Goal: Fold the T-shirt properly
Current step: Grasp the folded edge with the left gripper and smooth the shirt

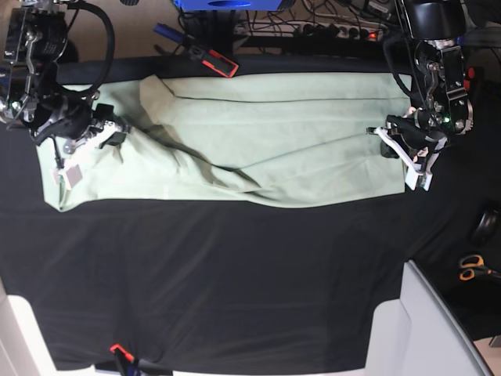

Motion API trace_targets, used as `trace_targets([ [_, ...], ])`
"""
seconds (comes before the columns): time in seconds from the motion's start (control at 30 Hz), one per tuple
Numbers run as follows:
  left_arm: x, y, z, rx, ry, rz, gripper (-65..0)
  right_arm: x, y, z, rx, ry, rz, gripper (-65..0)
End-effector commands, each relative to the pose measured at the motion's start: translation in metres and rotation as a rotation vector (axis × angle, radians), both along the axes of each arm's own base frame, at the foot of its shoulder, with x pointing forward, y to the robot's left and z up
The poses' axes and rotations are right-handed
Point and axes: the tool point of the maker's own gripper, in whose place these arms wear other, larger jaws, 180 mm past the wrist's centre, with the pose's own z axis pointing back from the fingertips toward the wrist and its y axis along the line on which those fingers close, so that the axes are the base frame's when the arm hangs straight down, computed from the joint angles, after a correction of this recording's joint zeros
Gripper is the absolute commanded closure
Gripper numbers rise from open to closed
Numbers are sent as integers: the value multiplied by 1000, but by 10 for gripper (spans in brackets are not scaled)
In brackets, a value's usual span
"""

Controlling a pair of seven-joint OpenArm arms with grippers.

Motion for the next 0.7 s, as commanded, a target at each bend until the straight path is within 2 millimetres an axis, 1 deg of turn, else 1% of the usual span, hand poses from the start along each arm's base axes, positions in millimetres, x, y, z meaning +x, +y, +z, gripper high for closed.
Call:
trace_targets([
  [0.0, 10, 5, 12, 11, -45, -5, -34, 8, -1, 8, 1, -37, 5, 0],
  [0.13, 13, 9, 15, 19, -53, -6, -25, 9, -1, 9, 1, -41, 4, 0],
  [0.23, 17, 18, 21, 41, -61, -8, -25, 14, -2, 12, -3, -56, 5, 0],
  [0.27, 23, 21, 26, 49, -74, -9, -25, 18, -3, 14, -6, -63, 5, 0],
  [0.33, 30, 30, 34, 70, -88, -11, -25, 26, -5, 19, -10, -83, 6, 0],
  [0.4, 32, 36, 38, 86, -91, -13, -25, 37, -7, 25, -16, -107, 2, 0],
  [0.43, 37, 40, 44, 99, -107, -17, -25, 43, -7, 29, -17, -122, -2, 0],
  [0.5, 45, 42, 54, 112, -132, -25, -25, 56, -13, 38, -35, -146, 6, 0],
  [0.57, 51, 42, 61, 120, -150, -30, -25, 68, -15, 48, -39, -169, 10, 0],
  [0.67, 53, 46, 65, 135, -154, -38, -25, 84, -15, 61, -43, -204, 17, 0],
])
